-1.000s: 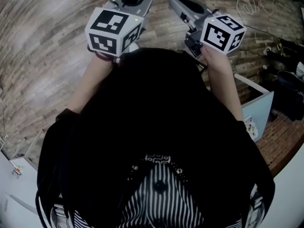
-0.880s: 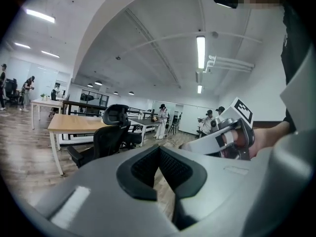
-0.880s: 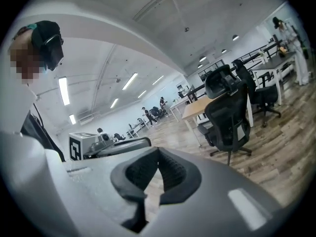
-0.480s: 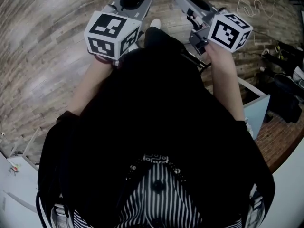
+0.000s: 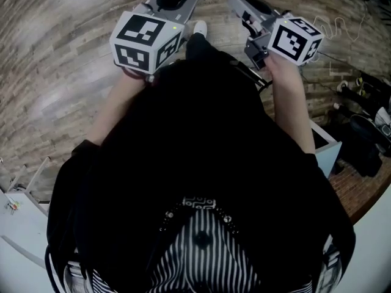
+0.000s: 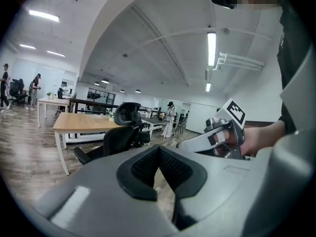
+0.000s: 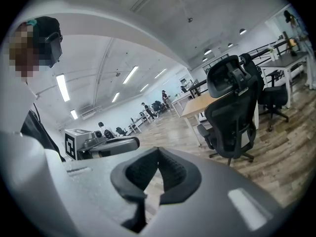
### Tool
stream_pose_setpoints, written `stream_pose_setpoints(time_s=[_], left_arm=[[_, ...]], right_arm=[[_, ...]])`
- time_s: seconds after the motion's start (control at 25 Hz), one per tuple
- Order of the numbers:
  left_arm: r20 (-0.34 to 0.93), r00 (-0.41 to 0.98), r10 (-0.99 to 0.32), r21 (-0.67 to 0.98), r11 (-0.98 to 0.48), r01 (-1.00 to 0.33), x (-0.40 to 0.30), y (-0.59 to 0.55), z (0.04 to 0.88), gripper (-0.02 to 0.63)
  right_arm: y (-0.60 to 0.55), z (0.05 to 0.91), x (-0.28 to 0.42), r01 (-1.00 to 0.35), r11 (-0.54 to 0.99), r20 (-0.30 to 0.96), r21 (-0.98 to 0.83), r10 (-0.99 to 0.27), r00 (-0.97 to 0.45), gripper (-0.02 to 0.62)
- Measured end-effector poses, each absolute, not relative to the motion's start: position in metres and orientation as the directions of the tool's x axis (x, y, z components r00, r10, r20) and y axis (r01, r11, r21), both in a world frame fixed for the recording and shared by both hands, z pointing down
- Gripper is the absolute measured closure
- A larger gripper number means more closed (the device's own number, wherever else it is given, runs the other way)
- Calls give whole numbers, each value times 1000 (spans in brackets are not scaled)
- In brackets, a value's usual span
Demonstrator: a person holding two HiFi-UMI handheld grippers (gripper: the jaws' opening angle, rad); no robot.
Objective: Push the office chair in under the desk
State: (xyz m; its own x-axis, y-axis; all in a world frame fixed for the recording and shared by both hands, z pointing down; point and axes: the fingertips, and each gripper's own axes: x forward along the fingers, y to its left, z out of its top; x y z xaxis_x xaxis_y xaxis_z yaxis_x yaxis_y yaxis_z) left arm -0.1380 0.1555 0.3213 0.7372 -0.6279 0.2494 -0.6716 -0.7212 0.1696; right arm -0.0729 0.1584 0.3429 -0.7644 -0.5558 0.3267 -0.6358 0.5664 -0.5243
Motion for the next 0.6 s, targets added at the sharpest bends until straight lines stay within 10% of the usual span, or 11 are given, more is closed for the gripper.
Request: stream_pose_setpoints(time_s=[0.6], left_arm=[[287, 714, -638, 170, -700, -694, -64, -14, 312, 600]], right_arm=[[-10, 336, 3, -607, 559, 311, -565, -536, -784, 595]])
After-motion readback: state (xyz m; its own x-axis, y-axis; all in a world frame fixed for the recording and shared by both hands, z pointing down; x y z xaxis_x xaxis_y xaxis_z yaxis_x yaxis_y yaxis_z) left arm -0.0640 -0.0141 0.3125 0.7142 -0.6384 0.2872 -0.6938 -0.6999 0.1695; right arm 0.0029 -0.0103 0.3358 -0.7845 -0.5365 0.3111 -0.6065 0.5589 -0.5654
